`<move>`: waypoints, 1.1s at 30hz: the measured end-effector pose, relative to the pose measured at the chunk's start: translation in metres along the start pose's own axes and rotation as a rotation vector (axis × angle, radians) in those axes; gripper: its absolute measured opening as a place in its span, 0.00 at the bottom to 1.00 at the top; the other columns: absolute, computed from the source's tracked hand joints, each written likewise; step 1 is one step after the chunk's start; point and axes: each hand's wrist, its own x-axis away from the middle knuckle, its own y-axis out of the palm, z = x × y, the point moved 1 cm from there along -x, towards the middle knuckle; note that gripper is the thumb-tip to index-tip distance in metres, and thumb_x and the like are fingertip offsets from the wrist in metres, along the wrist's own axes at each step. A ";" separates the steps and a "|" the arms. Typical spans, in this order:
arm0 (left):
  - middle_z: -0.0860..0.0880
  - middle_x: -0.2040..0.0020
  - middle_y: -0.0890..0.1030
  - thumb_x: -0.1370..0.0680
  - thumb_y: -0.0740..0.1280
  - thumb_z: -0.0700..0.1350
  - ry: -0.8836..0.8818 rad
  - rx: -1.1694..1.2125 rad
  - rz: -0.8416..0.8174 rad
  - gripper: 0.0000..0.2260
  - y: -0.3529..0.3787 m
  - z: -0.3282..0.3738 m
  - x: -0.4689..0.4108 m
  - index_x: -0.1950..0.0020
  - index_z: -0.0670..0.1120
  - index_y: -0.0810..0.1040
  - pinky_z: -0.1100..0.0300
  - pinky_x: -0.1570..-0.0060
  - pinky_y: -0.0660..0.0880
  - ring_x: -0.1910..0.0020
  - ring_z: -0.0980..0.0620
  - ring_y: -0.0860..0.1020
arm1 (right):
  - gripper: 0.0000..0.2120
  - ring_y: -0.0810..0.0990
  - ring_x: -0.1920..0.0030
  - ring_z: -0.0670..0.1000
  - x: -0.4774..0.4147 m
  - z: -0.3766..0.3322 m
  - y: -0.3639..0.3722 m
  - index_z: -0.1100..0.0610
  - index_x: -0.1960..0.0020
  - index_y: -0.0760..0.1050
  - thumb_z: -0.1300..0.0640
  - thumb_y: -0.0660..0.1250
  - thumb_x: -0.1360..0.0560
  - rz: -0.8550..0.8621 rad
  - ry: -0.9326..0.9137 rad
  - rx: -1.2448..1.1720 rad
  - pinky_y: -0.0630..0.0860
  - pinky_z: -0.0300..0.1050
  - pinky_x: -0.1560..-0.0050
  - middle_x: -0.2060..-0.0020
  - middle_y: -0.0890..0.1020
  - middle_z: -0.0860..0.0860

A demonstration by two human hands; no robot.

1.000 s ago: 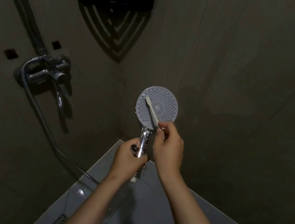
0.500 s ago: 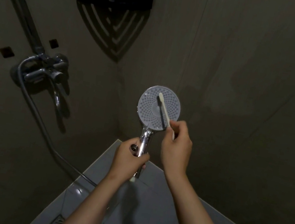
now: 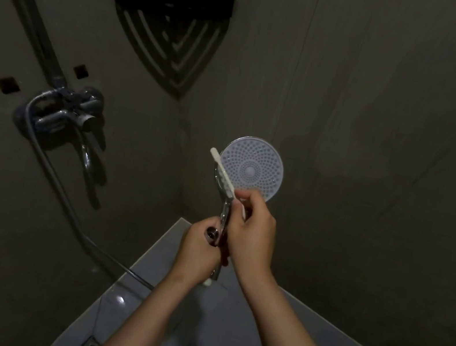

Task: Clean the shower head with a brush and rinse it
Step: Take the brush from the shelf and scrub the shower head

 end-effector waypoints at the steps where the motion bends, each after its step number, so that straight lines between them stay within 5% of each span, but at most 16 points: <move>1: 0.55 0.81 0.70 0.31 0.63 0.24 -0.006 0.020 -0.006 0.24 -0.001 -0.002 -0.001 0.76 0.50 0.66 0.73 0.78 0.63 0.80 0.63 0.68 | 0.05 0.82 0.56 0.49 -0.001 0.000 -0.001 0.49 0.52 0.75 0.58 0.62 0.24 0.015 0.003 -0.025 0.79 0.55 0.56 0.58 0.83 0.46; 7: 0.51 0.75 0.71 0.33 0.67 0.26 -0.043 0.029 0.016 0.17 -0.004 -0.018 -0.005 0.71 0.46 0.68 0.59 0.74 0.75 0.76 0.54 0.71 | 0.05 0.80 0.55 0.51 -0.016 0.002 -0.026 0.54 0.51 0.75 0.62 0.62 0.23 0.185 0.040 -0.047 0.74 0.45 0.58 0.57 0.80 0.47; 12: 0.54 0.77 0.71 0.33 0.67 0.26 -0.042 0.018 0.002 0.21 -0.003 -0.016 -0.005 0.73 0.49 0.67 0.61 0.75 0.75 0.77 0.53 0.72 | 0.05 0.80 0.52 0.54 -0.021 0.012 -0.028 0.55 0.50 0.75 0.60 0.61 0.23 0.213 0.097 -0.006 0.77 0.54 0.52 0.54 0.82 0.50; 22: 0.51 0.76 0.73 0.34 0.65 0.25 -0.032 -0.005 -0.007 0.16 -0.002 -0.015 -0.005 0.70 0.45 0.70 0.60 0.74 0.73 0.77 0.52 0.73 | 0.07 0.81 0.53 0.51 -0.006 0.012 -0.013 0.50 0.52 0.75 0.60 0.62 0.25 0.039 0.057 0.010 0.78 0.55 0.53 0.56 0.83 0.48; 33: 0.41 0.71 0.72 0.33 0.68 0.26 -0.054 0.046 0.037 0.20 -0.003 -0.013 -0.007 0.73 0.48 0.65 0.64 0.77 0.71 0.73 0.46 0.75 | 0.05 0.81 0.56 0.52 -0.023 0.017 -0.034 0.50 0.55 0.77 0.59 0.64 0.26 0.092 0.041 0.036 0.78 0.53 0.57 0.59 0.83 0.46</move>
